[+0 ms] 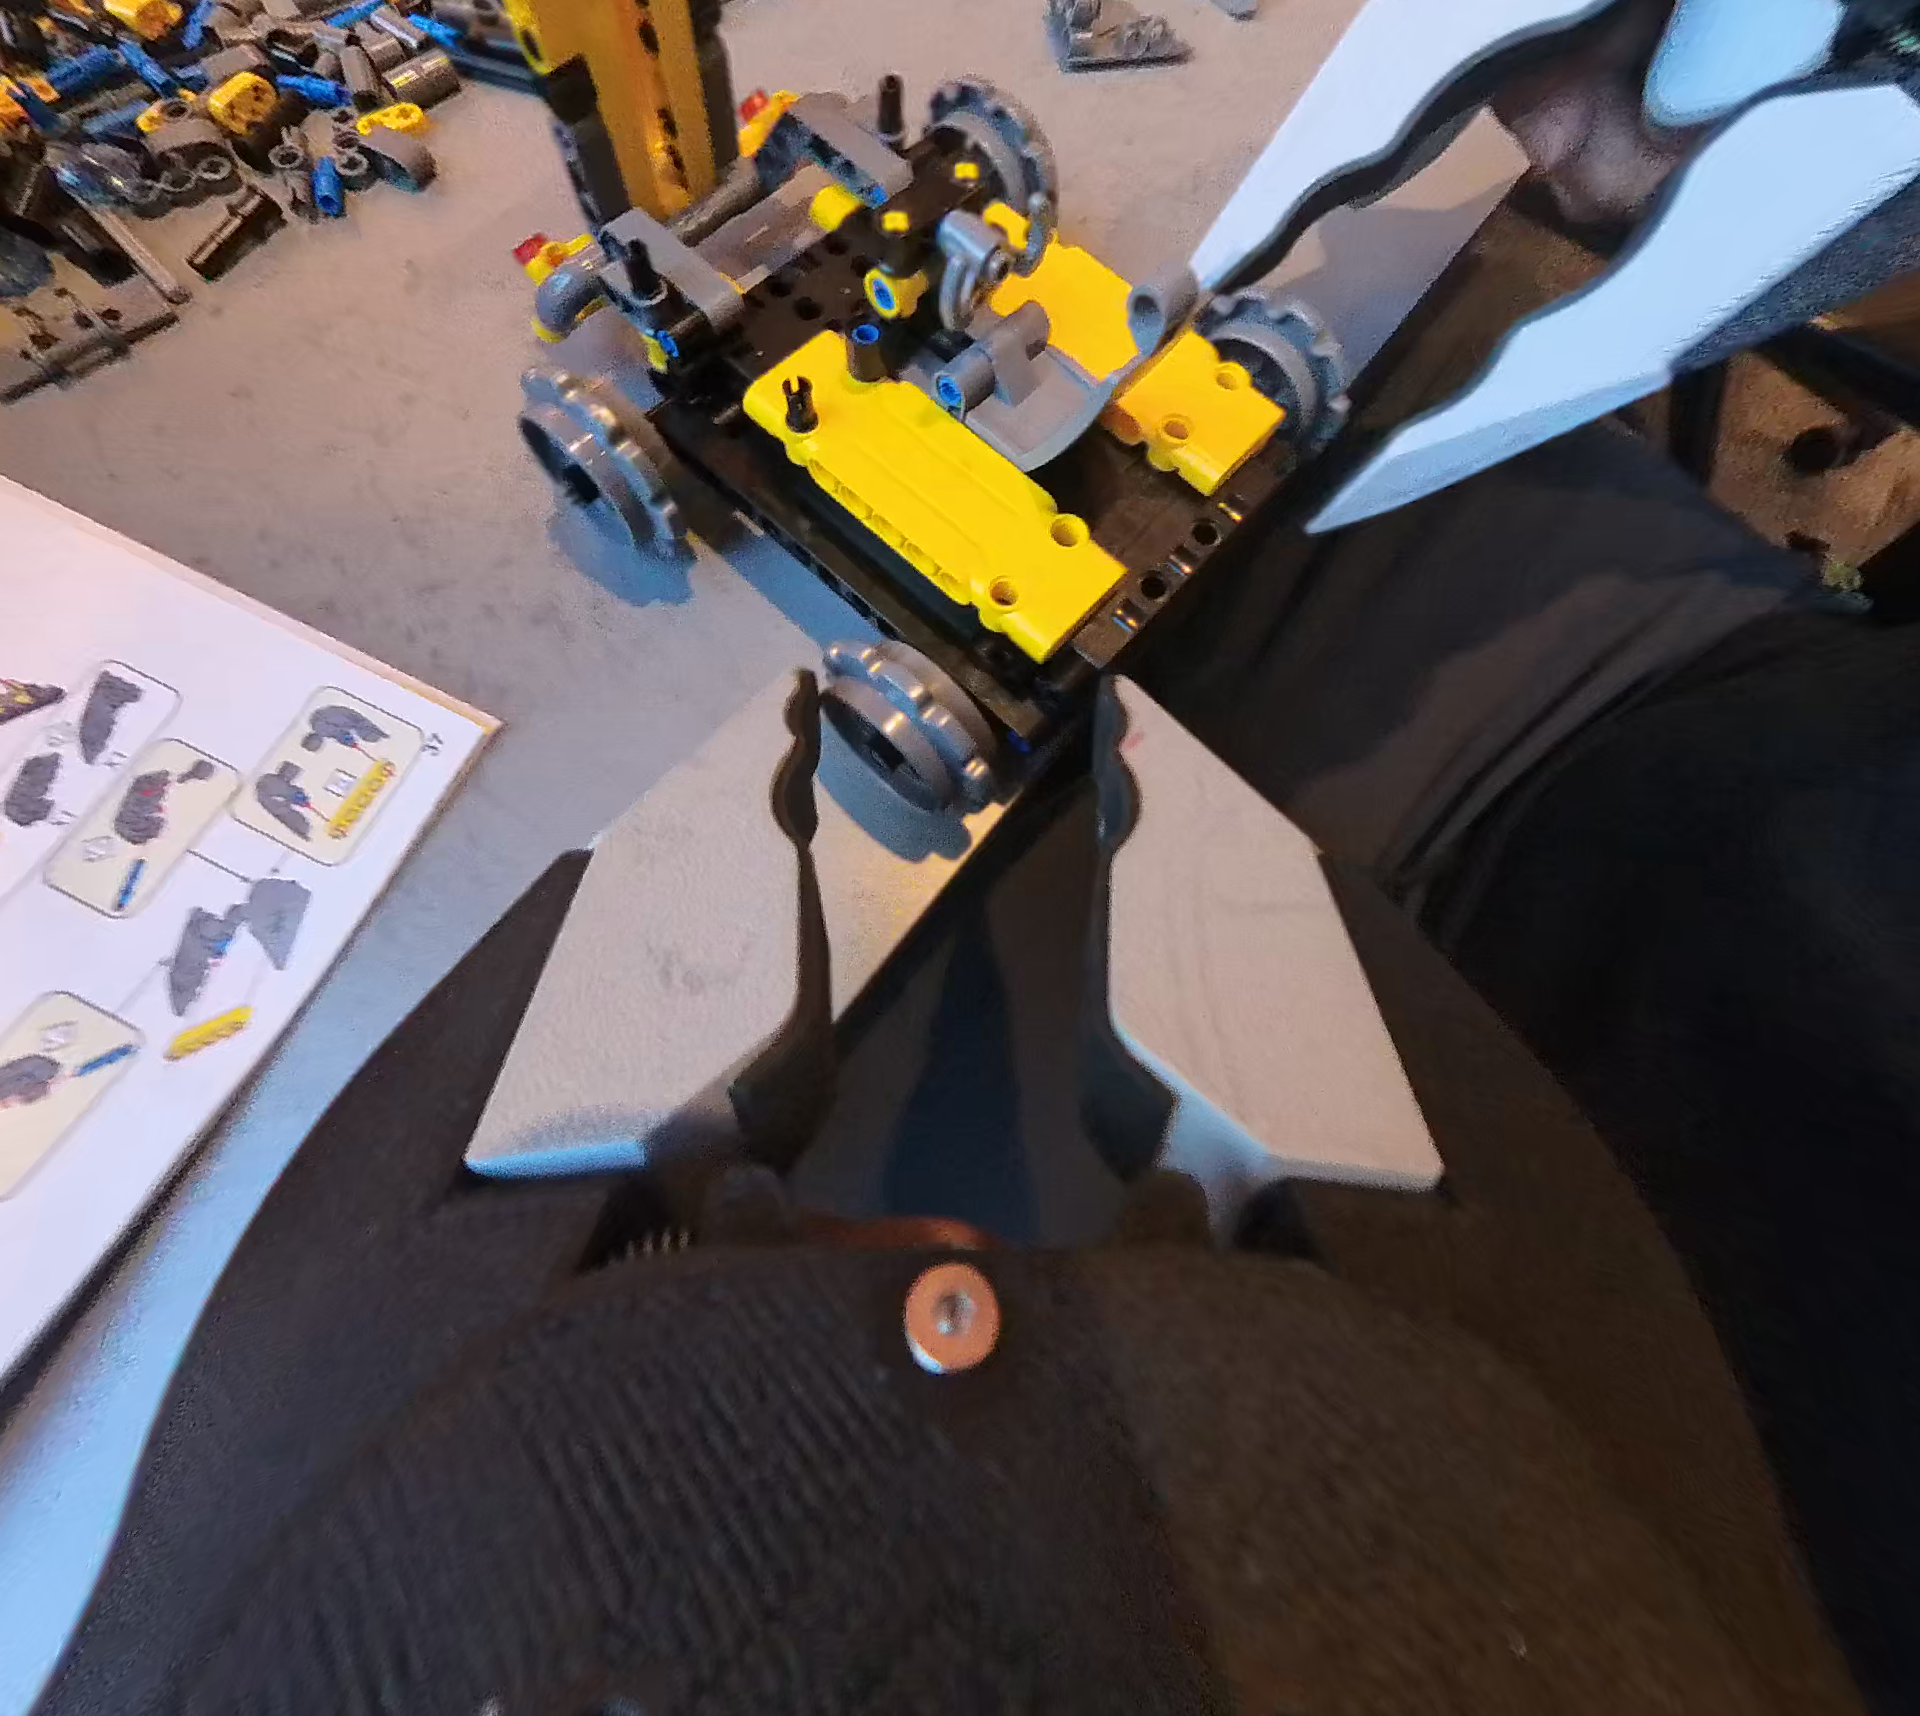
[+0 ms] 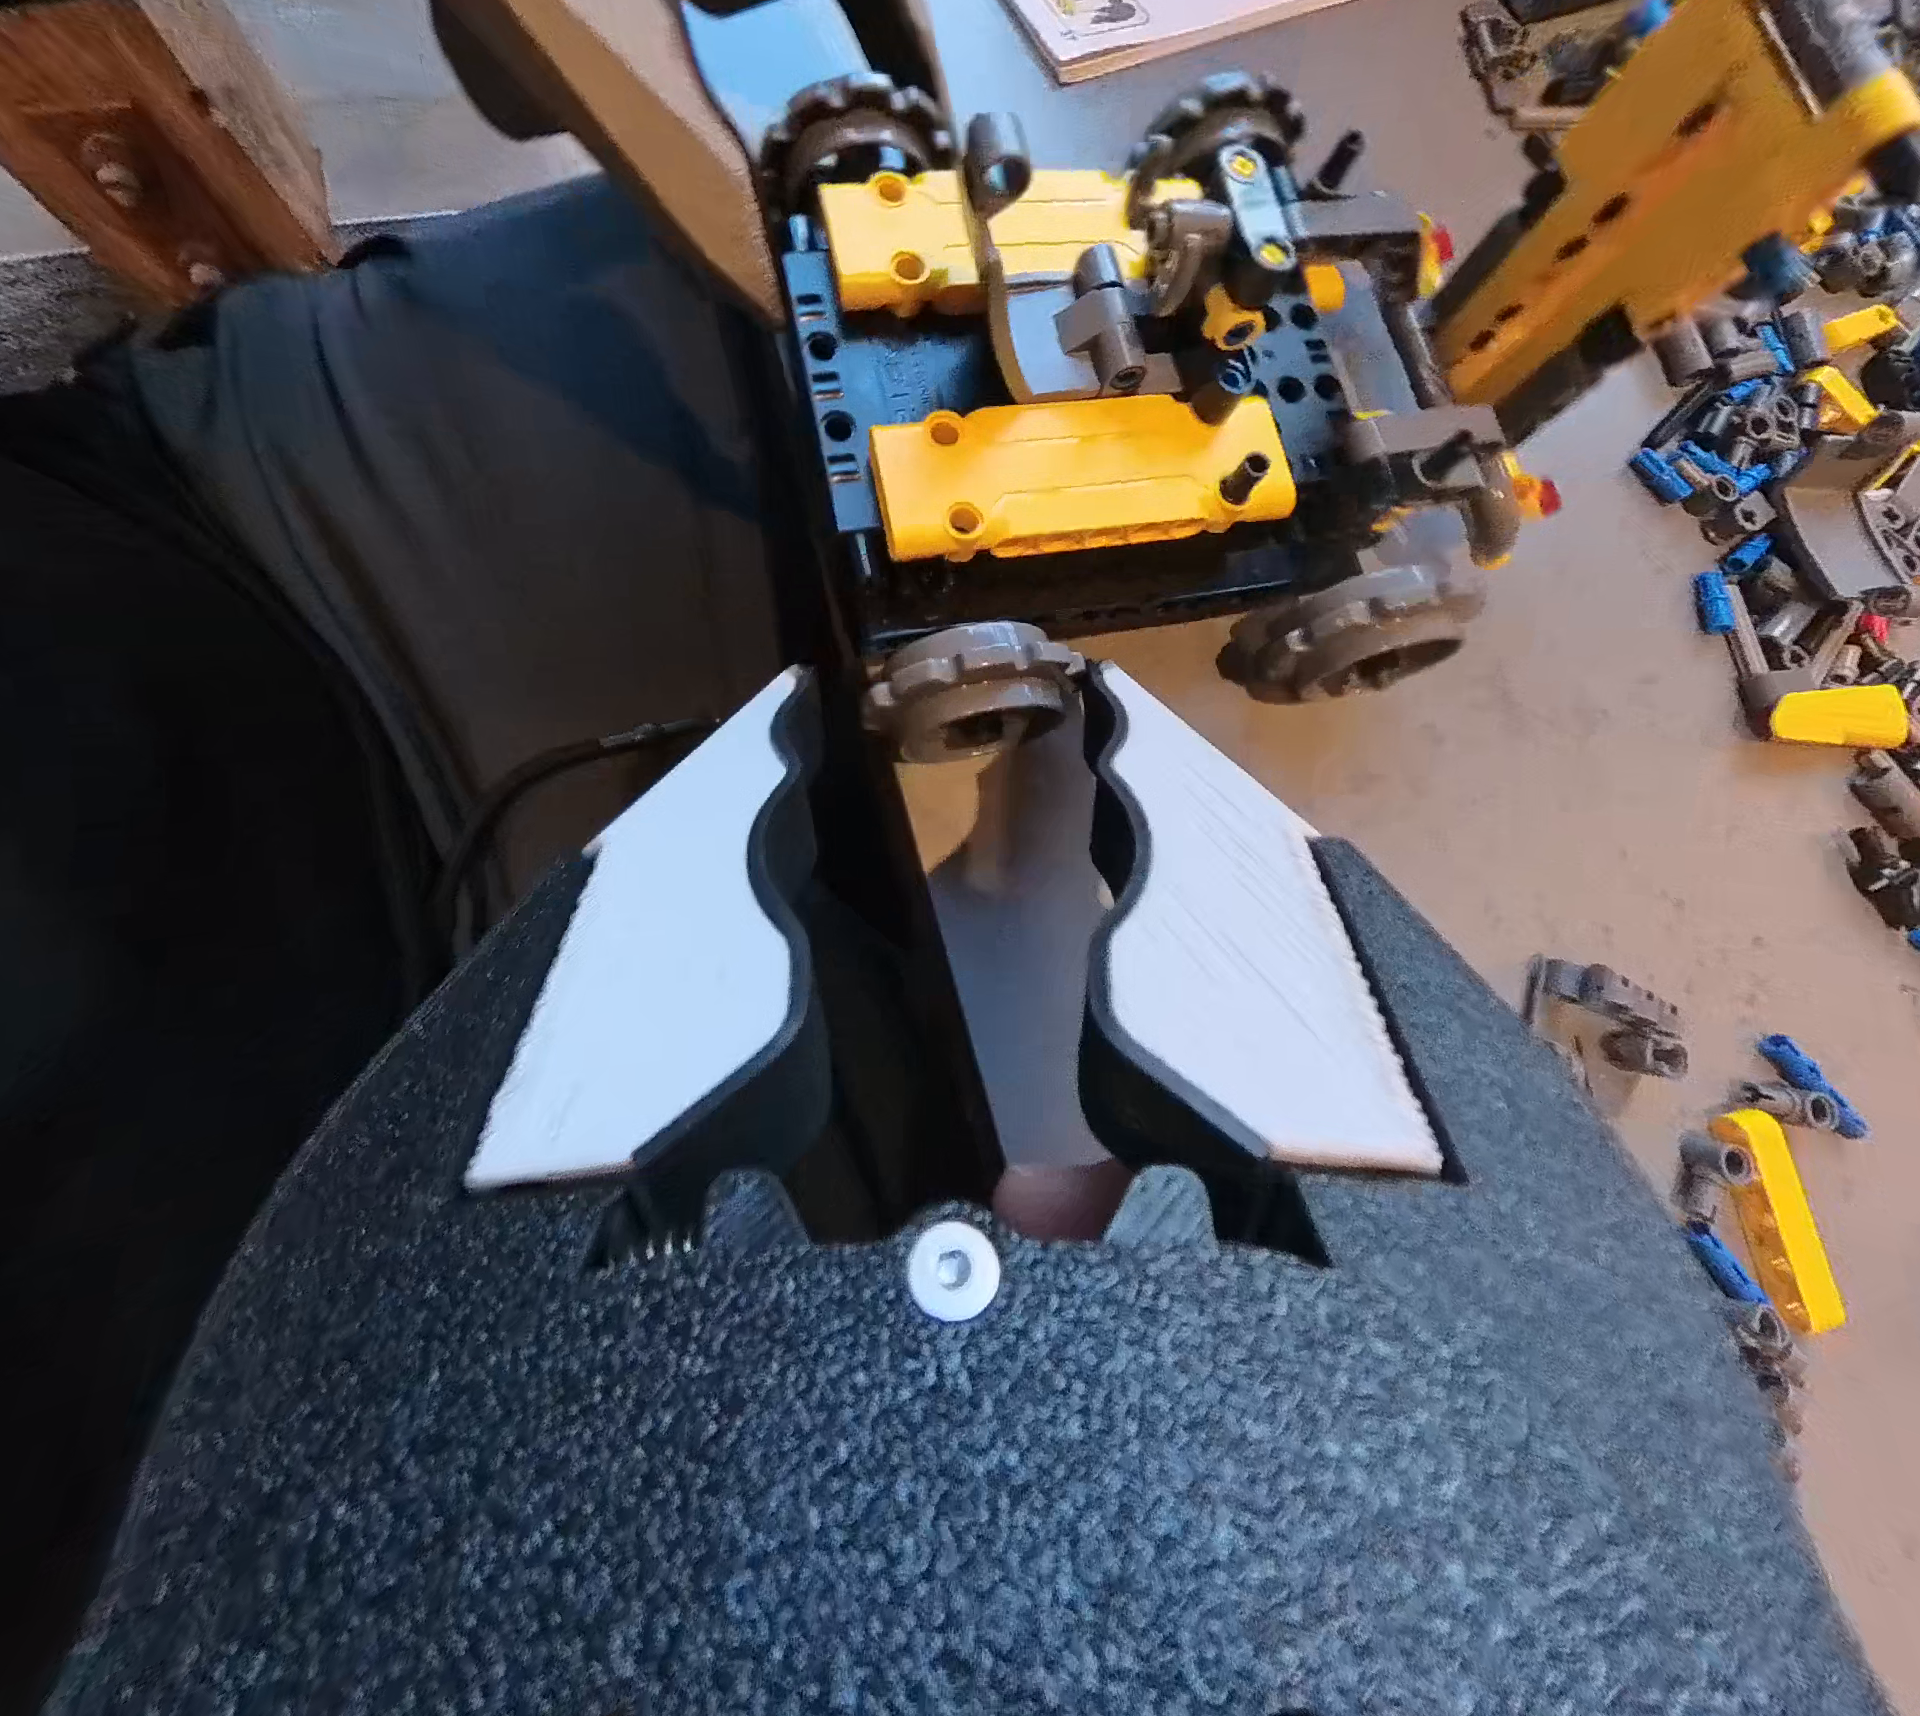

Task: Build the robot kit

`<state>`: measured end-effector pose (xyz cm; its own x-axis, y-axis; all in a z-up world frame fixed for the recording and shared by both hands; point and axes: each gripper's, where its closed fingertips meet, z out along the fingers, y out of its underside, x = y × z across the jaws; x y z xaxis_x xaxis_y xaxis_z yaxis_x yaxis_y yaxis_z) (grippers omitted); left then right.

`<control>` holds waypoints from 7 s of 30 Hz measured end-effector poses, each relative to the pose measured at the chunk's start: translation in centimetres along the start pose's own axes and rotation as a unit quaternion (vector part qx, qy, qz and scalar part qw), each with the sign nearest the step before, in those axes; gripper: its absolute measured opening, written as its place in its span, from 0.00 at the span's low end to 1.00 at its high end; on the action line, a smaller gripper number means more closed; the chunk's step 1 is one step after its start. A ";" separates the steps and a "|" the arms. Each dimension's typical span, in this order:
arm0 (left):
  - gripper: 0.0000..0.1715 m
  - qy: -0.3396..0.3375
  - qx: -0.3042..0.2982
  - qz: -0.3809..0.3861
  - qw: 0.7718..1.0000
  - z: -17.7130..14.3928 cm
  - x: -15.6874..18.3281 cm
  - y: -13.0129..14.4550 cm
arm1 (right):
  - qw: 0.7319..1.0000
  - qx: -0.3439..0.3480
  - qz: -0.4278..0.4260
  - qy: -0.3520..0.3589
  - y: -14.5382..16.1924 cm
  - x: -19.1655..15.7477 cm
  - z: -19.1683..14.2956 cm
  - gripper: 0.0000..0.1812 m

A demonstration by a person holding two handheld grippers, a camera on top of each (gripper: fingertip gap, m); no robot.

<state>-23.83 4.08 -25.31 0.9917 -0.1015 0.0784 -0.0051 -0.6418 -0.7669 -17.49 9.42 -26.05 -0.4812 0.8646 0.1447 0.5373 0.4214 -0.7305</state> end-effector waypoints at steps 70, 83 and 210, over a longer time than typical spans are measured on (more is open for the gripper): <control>0.36 -0.058 0.051 0.010 0.997 -0.9 -4.5 -3.4 | 0.961 0.126 0.172 0.176 0.1 10.2 -5.4 0.28; 0.34 -0.115 0.087 -0.009 0.989 -1.1 -0.9 0.7 | 0.978 0.053 0.128 0.158 0.8 7.4 -0.7 0.41; 0.31 -0.008 0.172 0.006 0.985 2.1 2.7 -2.9 | 0.976 0.001 0.204 0.071 6.3 11.5 -3.9 0.24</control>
<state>-20.88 7.30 -24.24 0.9938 -0.0941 0.0592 0.0234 -0.3440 -0.9387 -16.89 23.11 -26.40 -0.1260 0.9897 -0.0685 0.6626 0.0326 -0.7482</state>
